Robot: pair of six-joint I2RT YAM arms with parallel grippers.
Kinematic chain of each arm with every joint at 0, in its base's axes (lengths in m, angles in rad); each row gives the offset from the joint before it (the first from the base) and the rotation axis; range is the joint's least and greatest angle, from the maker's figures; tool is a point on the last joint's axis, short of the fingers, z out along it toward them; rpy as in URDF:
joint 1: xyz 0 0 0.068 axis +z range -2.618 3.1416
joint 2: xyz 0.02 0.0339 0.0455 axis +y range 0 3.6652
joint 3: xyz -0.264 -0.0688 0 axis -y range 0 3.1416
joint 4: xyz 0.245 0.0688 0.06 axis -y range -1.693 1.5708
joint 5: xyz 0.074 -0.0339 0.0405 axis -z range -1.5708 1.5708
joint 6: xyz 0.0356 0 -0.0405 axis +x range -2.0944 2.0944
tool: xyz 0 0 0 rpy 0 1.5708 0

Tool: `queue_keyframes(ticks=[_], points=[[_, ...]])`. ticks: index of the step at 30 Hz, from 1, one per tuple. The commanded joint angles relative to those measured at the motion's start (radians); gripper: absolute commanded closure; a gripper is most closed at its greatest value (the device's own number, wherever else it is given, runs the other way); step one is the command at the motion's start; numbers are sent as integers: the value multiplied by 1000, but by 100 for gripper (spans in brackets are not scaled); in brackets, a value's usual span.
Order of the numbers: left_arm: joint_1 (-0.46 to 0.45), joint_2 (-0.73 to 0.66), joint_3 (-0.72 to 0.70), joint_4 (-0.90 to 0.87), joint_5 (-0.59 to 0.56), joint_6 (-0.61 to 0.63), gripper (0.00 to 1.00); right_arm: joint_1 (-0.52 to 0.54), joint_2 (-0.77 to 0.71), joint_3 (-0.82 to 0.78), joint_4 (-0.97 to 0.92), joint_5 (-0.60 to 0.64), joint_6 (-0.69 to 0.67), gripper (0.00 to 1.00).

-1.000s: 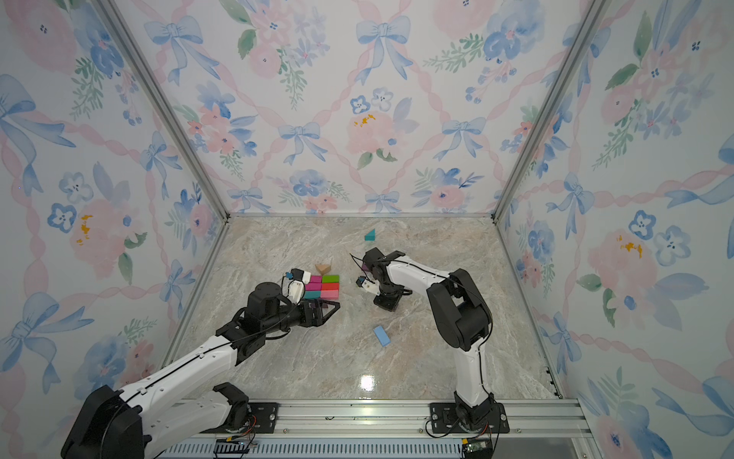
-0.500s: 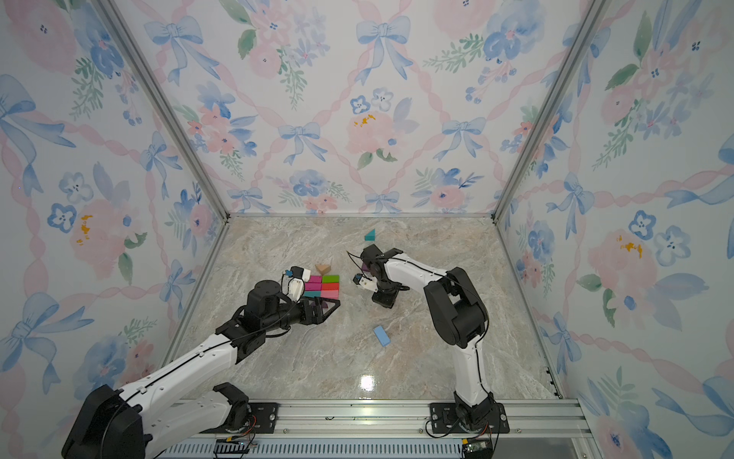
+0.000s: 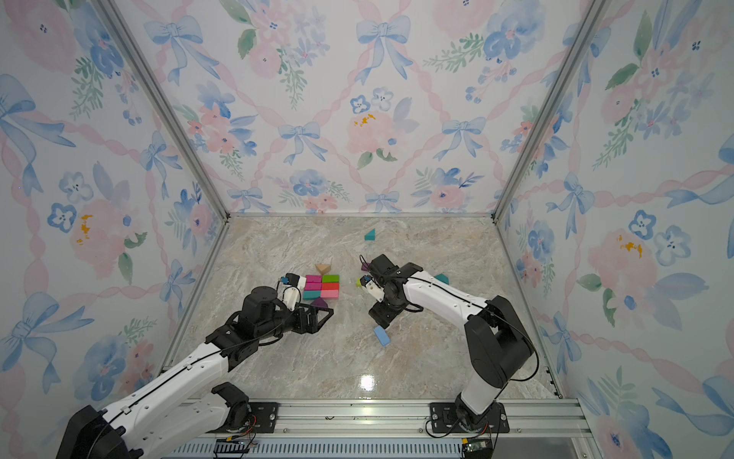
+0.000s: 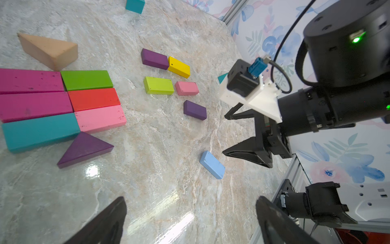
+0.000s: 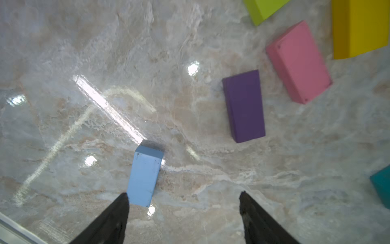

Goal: Assemble a piece of candy with building blocks
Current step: Pick up the building block from the center of the board.

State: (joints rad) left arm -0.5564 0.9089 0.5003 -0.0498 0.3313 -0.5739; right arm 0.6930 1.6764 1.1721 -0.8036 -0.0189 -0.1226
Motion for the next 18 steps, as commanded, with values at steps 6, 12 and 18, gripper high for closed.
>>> queue_keyframes(ticks=[6, 12, 18], points=[[-59, -55, -32, -46, -46, -7, 2, 79, 38, -140, 150, -87, 252, 15], [-57, -77, -39, -45, -70, -21, 2, 99, 114, -113, 133, -68, 216, 39], [-54, -84, -40, -46, -74, -27, 2, 124, 171, -47, 32, 11, 125, 63]])
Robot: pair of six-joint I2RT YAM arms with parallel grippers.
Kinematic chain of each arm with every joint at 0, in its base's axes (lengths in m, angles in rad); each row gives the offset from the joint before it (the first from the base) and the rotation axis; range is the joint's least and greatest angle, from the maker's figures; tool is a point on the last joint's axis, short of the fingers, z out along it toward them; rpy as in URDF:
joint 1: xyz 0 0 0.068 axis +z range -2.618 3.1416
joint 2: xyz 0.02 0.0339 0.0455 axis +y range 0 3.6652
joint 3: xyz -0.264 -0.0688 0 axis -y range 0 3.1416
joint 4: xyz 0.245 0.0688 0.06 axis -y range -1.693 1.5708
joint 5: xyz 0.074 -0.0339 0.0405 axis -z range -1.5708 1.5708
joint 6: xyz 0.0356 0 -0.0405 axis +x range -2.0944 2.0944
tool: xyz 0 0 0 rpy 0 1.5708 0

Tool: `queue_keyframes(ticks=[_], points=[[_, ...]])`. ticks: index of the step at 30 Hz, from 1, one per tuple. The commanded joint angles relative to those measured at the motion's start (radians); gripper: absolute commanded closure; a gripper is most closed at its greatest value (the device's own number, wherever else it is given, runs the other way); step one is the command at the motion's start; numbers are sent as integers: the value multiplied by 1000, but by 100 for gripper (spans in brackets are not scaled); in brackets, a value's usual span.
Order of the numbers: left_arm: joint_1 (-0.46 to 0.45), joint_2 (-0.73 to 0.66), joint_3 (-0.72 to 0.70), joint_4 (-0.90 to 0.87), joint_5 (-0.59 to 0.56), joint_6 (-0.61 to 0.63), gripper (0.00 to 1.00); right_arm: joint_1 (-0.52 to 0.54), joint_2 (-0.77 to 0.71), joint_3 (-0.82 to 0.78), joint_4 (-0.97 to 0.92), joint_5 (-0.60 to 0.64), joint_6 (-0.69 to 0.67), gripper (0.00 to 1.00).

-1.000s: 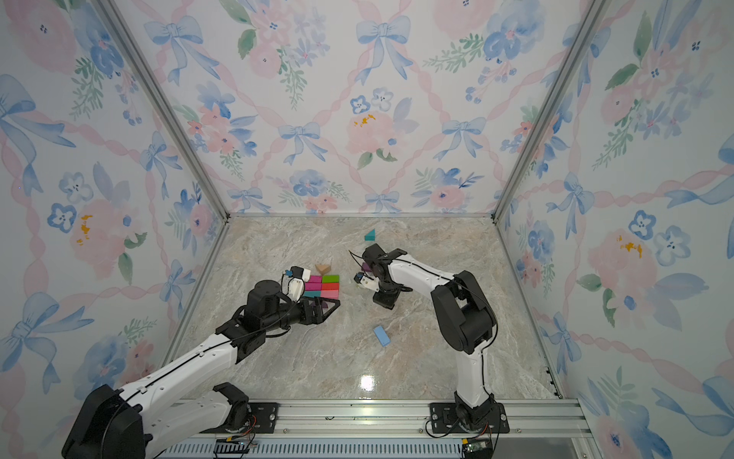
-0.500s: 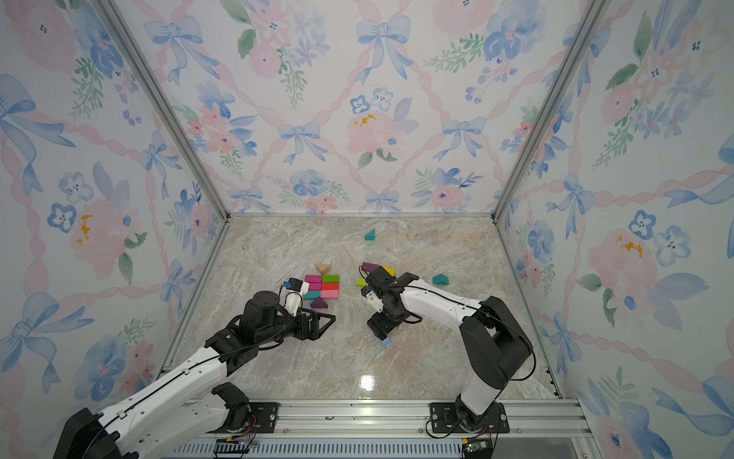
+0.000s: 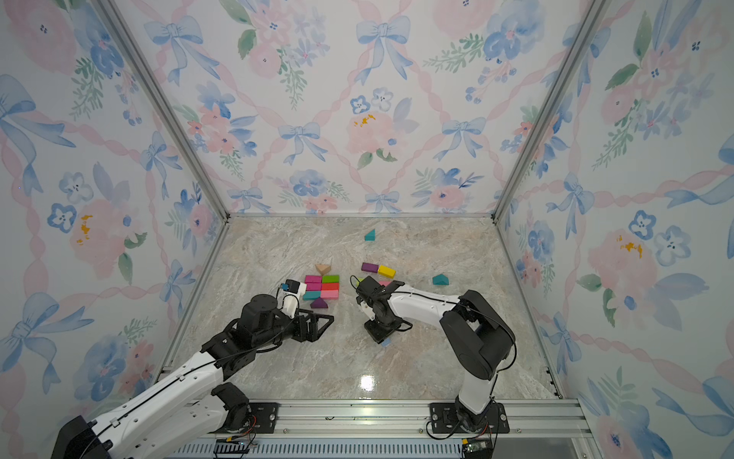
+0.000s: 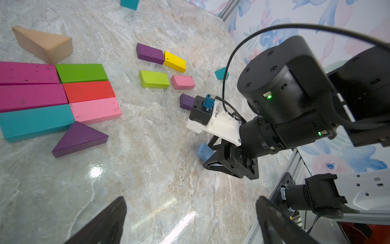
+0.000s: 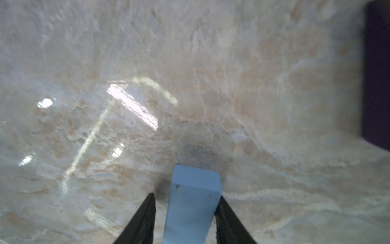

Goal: Assemble a piece of candy with building blocks
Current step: Pick up the building block from the center of the board.

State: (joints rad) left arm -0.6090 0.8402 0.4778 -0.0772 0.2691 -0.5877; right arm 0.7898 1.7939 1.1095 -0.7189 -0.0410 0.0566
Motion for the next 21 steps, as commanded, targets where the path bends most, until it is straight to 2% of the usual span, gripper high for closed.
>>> queue_keyframes(ticks=[1, 2, 4, 9, 14, 21], points=[[-1, -15, -18, -19, -10, -11, 2, 30, 61, 30, -69, 53, -76, 69], [1, -16, -15, -18, -6, -8, 2, 31, 67, 48, -81, 68, -99, 74], [7, -16, -10, -18, -5, -3, 2, 31, 77, 89, -83, 76, -153, 76], [29, -35, 0, -19, -13, -5, 2, 26, 135, 257, -71, 76, -315, 77], [44, -74, 1, -20, -5, -6, 2, -6, 276, 463, -121, 74, -462, 76], [74, -77, 5, -18, 2, 14, 2, -39, 406, 617, -172, 118, -625, 75]])
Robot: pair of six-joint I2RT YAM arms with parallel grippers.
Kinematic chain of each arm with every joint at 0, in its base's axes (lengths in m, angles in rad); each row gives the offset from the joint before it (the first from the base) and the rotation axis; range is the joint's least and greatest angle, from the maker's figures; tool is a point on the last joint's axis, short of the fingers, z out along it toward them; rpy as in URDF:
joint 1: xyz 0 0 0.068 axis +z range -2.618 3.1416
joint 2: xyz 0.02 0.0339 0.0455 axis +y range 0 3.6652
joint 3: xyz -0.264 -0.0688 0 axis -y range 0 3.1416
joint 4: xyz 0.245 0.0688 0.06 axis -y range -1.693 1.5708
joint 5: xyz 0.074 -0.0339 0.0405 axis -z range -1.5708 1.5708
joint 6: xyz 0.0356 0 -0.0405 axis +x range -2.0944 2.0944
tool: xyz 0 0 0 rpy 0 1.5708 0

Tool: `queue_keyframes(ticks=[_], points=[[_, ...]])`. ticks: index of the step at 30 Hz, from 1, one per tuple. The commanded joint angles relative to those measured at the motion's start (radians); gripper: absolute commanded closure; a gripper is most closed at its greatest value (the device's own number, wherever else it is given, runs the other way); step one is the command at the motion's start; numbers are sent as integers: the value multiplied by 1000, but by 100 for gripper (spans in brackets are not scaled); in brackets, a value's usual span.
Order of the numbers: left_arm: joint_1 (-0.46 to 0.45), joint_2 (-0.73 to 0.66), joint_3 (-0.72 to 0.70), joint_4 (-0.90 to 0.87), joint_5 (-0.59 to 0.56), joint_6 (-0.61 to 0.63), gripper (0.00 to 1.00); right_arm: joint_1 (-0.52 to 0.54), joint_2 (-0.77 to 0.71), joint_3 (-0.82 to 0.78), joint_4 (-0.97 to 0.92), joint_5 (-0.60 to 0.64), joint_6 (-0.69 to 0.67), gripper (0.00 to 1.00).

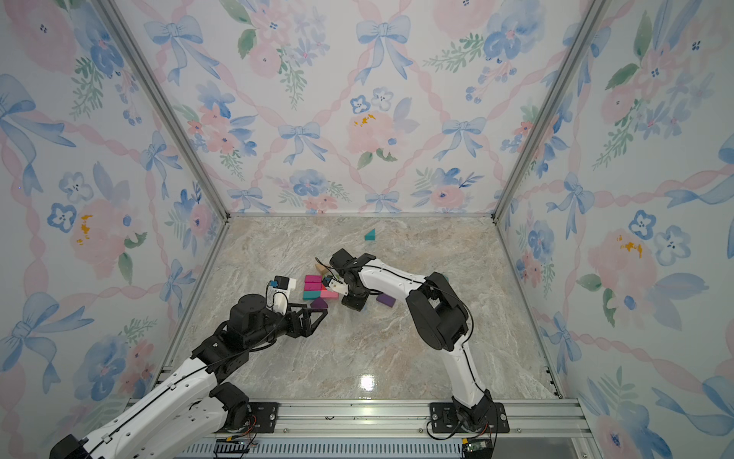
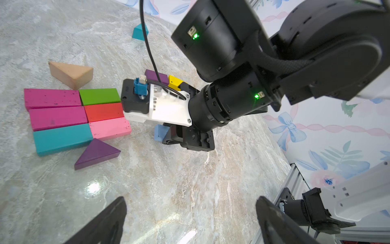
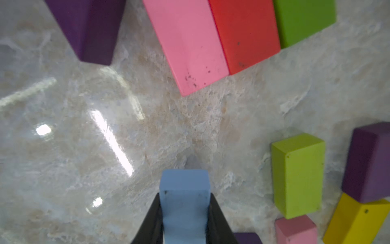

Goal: Assemble a piece of candy with building blocks
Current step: Pick up the building block from the center of the board, then assemble the building block at the center of the board.

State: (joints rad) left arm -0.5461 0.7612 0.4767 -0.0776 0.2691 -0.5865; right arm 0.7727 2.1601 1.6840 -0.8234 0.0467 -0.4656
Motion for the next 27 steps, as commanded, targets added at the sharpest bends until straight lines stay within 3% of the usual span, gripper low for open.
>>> queue_keyframes(ticks=[1, 13, 20, 23, 27], points=[[14, 8, 9, -19, 2, 17, 2, -29, 51, 54, -71, 36, -115, 75], [30, 38, 40, -17, 7, 29, 2, -54, 90, 51, 7, 76, -249, 73], [31, 48, 45, -17, 7, 21, 2, -54, 99, 53, 9, 64, -263, 57], [31, 53, 44, -16, 9, 20, 2, -65, 66, 43, 15, 48, -250, 48], [32, 48, 46, -16, 10, 27, 2, -80, -14, 24, 27, 17, -228, 44]])
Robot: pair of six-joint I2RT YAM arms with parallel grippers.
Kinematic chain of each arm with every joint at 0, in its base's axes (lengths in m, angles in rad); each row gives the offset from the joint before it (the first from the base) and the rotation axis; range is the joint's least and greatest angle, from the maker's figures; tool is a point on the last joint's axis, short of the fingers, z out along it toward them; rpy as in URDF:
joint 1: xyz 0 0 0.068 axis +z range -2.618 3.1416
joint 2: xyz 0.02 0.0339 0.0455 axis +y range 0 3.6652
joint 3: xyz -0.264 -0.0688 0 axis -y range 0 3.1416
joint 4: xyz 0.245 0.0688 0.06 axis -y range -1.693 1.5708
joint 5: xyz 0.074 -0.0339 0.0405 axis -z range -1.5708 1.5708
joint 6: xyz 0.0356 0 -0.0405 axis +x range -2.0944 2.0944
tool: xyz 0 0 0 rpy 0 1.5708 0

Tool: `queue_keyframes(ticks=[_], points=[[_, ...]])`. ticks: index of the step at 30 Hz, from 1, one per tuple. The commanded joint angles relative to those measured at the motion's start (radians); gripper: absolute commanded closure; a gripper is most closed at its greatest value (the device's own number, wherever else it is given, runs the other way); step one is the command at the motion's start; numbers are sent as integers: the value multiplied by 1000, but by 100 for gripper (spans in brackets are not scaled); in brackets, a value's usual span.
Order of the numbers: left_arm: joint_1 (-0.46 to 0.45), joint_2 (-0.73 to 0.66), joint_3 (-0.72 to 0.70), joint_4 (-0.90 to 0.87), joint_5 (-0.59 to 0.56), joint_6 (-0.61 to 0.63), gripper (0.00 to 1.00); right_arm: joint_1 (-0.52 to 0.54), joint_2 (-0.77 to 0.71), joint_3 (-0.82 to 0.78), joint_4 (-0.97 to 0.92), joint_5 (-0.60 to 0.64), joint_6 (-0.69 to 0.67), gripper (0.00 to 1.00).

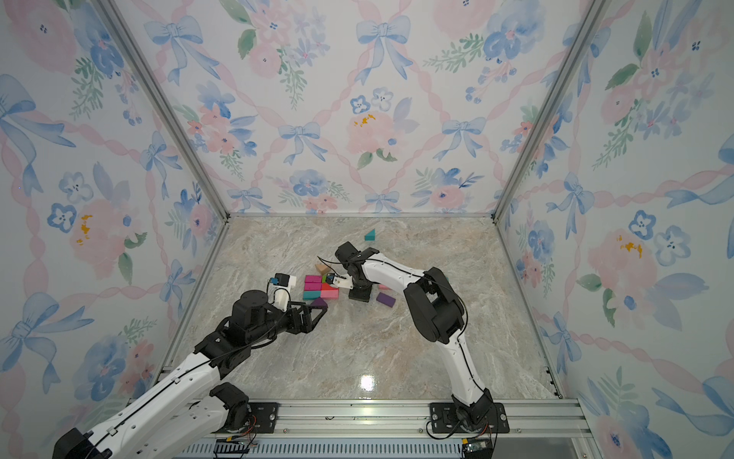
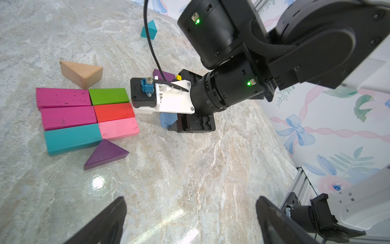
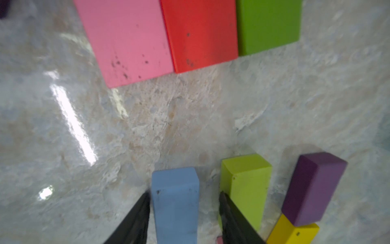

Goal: Assemble a piece of candy with building blocks
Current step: Assemble the building block at the center of the board, then adjust the building block at the center of the board.

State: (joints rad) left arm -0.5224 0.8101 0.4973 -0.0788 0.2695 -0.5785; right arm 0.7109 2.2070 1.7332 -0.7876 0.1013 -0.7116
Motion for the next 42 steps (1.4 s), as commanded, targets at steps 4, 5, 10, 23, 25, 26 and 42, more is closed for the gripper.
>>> queue_keyframes(ticks=[4, 5, 10, 23, 25, 26, 42], points=[[7, 9, 34, -15, 8, 24, 2, -64, -136, -19, -7, -136, 75, 41], [8, 19, 40, -16, 8, 27, 2, -83, -140, 0, -12, -159, 99, 40], [8, 99, 96, -12, 4, 56, 2, -170, -71, 141, -68, -280, 229, 32], [8, 287, 179, 29, 15, 87, 2, -252, 313, 633, -274, -422, 360, 24], [8, 293, 179, 38, 16, 87, 2, -257, 348, 680, -296, -434, 365, 24], [8, 296, 179, 40, 16, 88, 2, -260, 363, 703, -309, -434, 370, 24], [10, 286, 169, 60, 19, 83, 2, -267, 388, 681, -385, -481, 379, 28]])
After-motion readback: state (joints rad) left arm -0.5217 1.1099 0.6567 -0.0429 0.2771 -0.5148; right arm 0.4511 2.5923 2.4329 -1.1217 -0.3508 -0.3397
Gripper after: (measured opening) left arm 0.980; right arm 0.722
